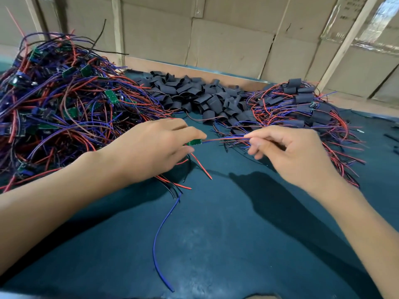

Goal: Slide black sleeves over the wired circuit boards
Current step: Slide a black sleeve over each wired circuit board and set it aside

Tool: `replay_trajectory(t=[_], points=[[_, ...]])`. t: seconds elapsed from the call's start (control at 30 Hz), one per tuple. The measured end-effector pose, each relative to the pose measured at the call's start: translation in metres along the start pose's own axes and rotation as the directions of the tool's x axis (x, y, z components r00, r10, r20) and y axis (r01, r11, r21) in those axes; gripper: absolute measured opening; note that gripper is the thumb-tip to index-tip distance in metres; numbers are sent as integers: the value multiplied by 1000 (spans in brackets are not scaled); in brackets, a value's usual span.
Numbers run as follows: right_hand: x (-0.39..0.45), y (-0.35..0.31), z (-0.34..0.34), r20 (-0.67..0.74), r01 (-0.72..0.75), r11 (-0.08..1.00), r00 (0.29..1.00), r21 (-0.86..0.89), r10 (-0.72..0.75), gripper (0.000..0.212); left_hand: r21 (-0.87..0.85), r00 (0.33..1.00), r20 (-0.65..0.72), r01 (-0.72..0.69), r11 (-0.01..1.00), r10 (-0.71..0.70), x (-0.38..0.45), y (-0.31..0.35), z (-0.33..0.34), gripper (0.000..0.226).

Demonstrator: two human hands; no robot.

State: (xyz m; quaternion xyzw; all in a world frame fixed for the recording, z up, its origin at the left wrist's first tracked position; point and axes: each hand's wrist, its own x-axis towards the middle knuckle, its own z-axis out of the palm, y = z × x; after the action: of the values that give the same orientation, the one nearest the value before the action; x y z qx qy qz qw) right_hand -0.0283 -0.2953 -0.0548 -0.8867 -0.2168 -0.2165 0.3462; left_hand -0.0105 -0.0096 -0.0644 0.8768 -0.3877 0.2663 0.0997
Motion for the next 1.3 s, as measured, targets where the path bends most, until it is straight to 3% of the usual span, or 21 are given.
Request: replay_trajectory(t=[0.13,0.23,0.37,0.4,0.47,0.57,0.67,0.73,0.83,0.97,1.07,1.1,1.2,1.3], points=[[-2,3,-10,34,36,997,999,-65,-33,14,-106,992,53,116,988,-111,1,2,2,51],[0,9,-14,97,32,965,995,-260,-6,15,-39,987,116,114,993,-109,0,-2,0,41],[3,12,-19,247,41,919,967,-393,62,6,-44,1000,-20,7,999,-8,-2,-2,-7,32],[3,10,-17,271,89,896,962,-435,36,12,-55,999,-33,-27,998,25,-1,-1,-8,28],[1,4,-13,287,151,860,958,-487,-6,45,-53,992,-71,-104,993,100,1,3,-10,23],[-1,-16,2,304,200,900,949,-386,-81,65,-41,976,-113,-189,981,184,4,12,-10,22],[-7,-30,29,363,187,976,922,-111,-135,40,-57,964,-66,-262,963,258,3,24,-4,16],[-10,-33,38,357,142,989,926,-29,-122,25,-80,963,-21,-269,960,268,2,28,0,18],[-11,-31,36,373,132,989,922,-60,-100,20,-115,983,17,-179,977,182,1,26,0,21],[-10,-33,25,332,134,973,941,-186,-66,35,-183,997,17,-70,981,75,11,12,-9,23],[-7,-34,16,323,95,957,946,-275,-1,47,-379,971,202,197,904,-127,39,-12,-14,30],[-6,-33,14,335,97,944,942,-314,15,46,-352,951,261,256,900,-169,53,-21,-11,33],[-5,-32,14,383,99,909,921,-404,69,41,-46,943,271,213,976,-193,93,-40,10,29],[-3,-30,17,411,84,900,905,-427,110,28,3,920,258,304,953,-294,126,-52,43,24]])
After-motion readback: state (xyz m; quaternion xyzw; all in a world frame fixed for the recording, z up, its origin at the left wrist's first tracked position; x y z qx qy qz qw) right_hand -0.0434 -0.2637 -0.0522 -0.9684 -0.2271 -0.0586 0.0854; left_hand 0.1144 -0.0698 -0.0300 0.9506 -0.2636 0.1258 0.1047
